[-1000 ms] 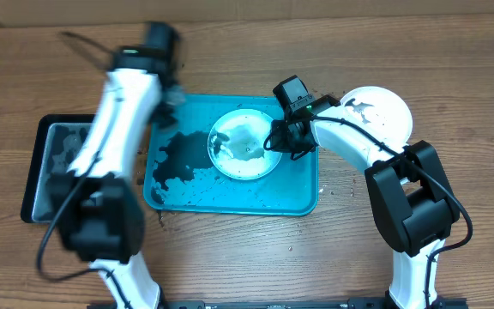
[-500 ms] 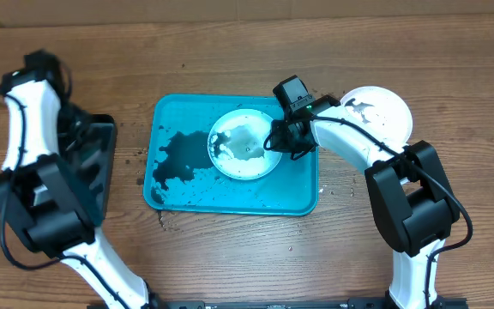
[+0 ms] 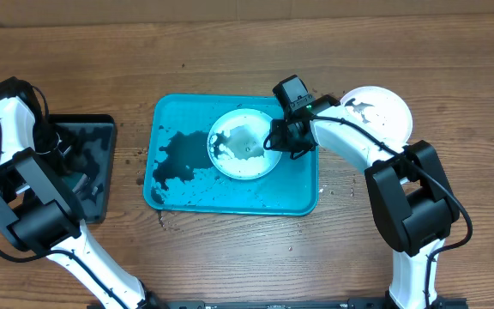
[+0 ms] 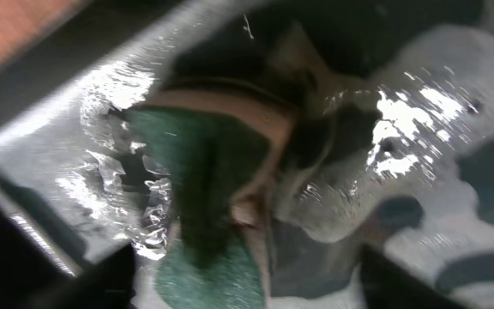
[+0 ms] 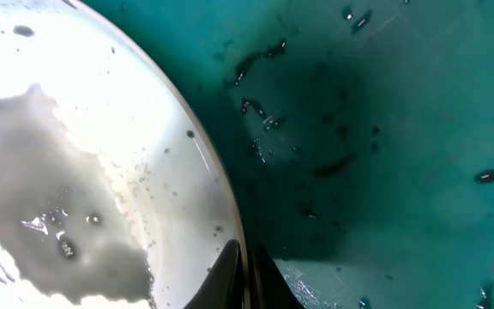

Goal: Clean dirty plates on tray and stack at the side
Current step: 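Return the sponge to the basin with the left gripper, then tilt the white plate up and lift it off the tray with right gripper, then carry the white plate right and stack it on the plate pile, then release the white plate and pull the right gripper back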

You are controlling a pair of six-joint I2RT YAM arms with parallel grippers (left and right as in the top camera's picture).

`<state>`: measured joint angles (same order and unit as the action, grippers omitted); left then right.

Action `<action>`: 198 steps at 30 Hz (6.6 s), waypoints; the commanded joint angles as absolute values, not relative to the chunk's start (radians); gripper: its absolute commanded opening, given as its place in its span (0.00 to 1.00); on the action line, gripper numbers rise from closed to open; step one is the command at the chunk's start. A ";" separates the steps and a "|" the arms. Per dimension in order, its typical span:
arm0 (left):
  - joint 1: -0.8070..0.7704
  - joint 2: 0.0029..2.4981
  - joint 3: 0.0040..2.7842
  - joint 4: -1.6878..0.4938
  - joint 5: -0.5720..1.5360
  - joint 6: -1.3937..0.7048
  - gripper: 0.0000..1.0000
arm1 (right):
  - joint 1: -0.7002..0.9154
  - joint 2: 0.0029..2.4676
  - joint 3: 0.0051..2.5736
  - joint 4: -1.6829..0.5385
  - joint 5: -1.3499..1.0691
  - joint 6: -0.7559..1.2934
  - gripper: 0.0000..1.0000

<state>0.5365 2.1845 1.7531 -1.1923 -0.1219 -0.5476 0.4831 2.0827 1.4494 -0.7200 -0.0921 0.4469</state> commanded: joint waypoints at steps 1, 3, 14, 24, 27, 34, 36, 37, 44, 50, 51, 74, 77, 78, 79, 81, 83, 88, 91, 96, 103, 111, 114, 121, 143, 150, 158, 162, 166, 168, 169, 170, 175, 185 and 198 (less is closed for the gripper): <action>0.532 2.165 1.787 -1.196 -0.037 -0.485 1.00 | 0.477 2.089 1.505 -0.749 -0.045 0.438 0.04; 0.532 2.135 1.807 -1.200 -0.018 -0.482 1.00 | 0.477 2.089 1.538 -0.776 -0.041 0.433 0.04; 0.523 1.943 1.821 -1.175 0.035 -0.486 1.00 | 0.565 2.066 1.827 -0.985 0.407 0.174 0.04; 0.523 1.945 1.820 -1.175 0.061 -0.486 1.00 | 0.824 2.065 1.912 -0.855 1.034 -0.206 0.04; 0.522 1.945 1.820 -1.175 0.061 -0.486 1.00 | 0.892 2.065 1.912 -0.781 1.071 -0.354 0.04; 0.523 1.945 1.820 -1.174 0.061 -0.486 1.00 | 0.992 2.065 1.912 -0.650 1.142 -0.594 0.04; 0.523 1.945 1.820 -1.174 0.060 -0.486 1.00 | 1.011 2.065 1.912 -0.647 1.165 -0.641 0.04; 0.523 1.945 1.820 -1.174 0.060 -0.486 1.00 | 1.017 2.065 1.912 -0.647 1.172 -0.647 0.04; 0.523 1.945 1.820 -1.174 0.060 -0.486 1.00 | 1.037 2.065 1.912 -0.648 1.178 -0.656 0.04; 0.523 1.945 1.820 -1.174 0.060 -0.486 1.00 | 1.037 2.065 1.912 -0.648 1.178 -0.656 0.04; 0.523 1.945 1.820 -1.174 0.060 -0.486 1.00 | 1.037 2.065 1.912 -0.648 1.178 -0.656 0.04; 0.523 1.945 1.820 -1.174 0.060 -0.486 1.00 | 0.812 2.020 1.976 -1.016 0.389 -0.012 0.04; 0.523 1.945 1.820 -1.174 0.060 -0.486 1.00 | 0.671 1.977 2.019 -1.108 0.077 0.006 0.04; 0.523 1.945 1.820 -1.174 0.060 -0.486 1.00 | 0.624 1.964 2.023 -1.127 0.010 0.009 0.04; 0.523 1.945 1.820 -1.174 0.060 -0.486 1.00 | 0.564 1.951 2.023 -1.148 -0.047 0.027 0.04; 0.523 1.945 1.820 -1.174 0.060 -0.486 1.00 | 0.435 1.938 2.023 -1.194 -0.101 0.065 0.04; 0.523 1.945 1.820 -1.174 0.060 -0.486 1.00 | 0.313 1.939 2.022 -1.243 -0.114 0.091 0.04; 0.523 1.945 1.820 -1.174 0.060 -0.486 1.00 | 0.052 1.942 1.995 -1.325 -0.115 0.091 0.04; 0.523 1.945 1.820 -1.174 0.060 -0.486 1.00 | -0.087 1.942 1.951 -1.328 -0.114 0.091 0.04; 0.523 1.945 1.820 -1.174 0.060 -0.486 1.00 | -0.231 1.942 1.826 -1.244 -0.138 0.091 0.04; 0.523 1.945 1.820 -1.174 0.061 -0.486 1.00 | -0.281 1.942 1.608 -1.045 -0.160 0.136 0.04; 0.523 1.945 1.820 -1.174 0.060 -0.486 1.00 | -0.271 1.943 1.525 -0.977 -0.205 0.158 0.31; 0.521 1.945 1.820 -1.174 0.060 -0.486 1.00 | -0.258 1.941 1.527 -0.974 -0.312 0.158 0.42; 0.521 1.945 1.820 -1.174 0.060 -0.486 1.00 | -0.191 1.858 1.540 -0.984 -0.417 0.157 0.66; 0.523 1.945 1.820 -1.174 0.060 -0.486 1.00 | 0.091 1.518 1.540 -1.320 -0.345 0.131 1.00; 0.523 1.945 1.820 -1.174 0.060 -0.486 1.00 | 0.091 1.519 1.540 -1.361 -0.345 0.131 1.00; 0.523 1.945 1.820 -1.174 0.060 -0.486 1.00 | 0.089 1.518 1.540 -1.402 -0.341 0.126 1.00; 0.523 1.945 1.820 -1.174 0.060 -0.486 1.00 | 0.087 1.513 1.537 -1.375 -0.302 0.123 1.00; 0.523 1.945 1.820 -1.174 0.060 -0.486 1.00 | 0.077 1.441 1.492 -1.295 -0.266 0.100 1.00; 0.523 1.945 1.820 -1.174 0.060 -0.486 1.00 | 0.077 1.387 1.442 -1.237 -0.266 0.075 1.00; 0.523 1.945 1.820 -1.174 0.060 -0.486 1.00 | 0.077 1.345 1.396 -1.186 -0.266 0.070 1.00; 0.523 1.945 1.820 -1.174 0.060 -0.486 1.00 | 0.077 1.311 1.359 -1.146 -0.266 0.070 1.00; 0.523 1.945 1.820 -1.174 0.060 -0.486 1.00 | 0.077 1.092 1.111 -0.902 -0.271 0.071 1.00; 0.523 1.945 1.820 -1.174 0.060 -0.486 1.00 | 0.077 0.713 0.676 -0.507 -0.279 0.071 1.00; 0.523 1.945 1.820 -1.174 0.060 -0.486 1.00 | 0.078 0.255 0.246 -0.186 -0.289 0.079 1.00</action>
<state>0.5301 1.9404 1.8130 -1.1748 0.0570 -0.4976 0.0799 0.3344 0.3164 -0.2367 -0.2848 0.0780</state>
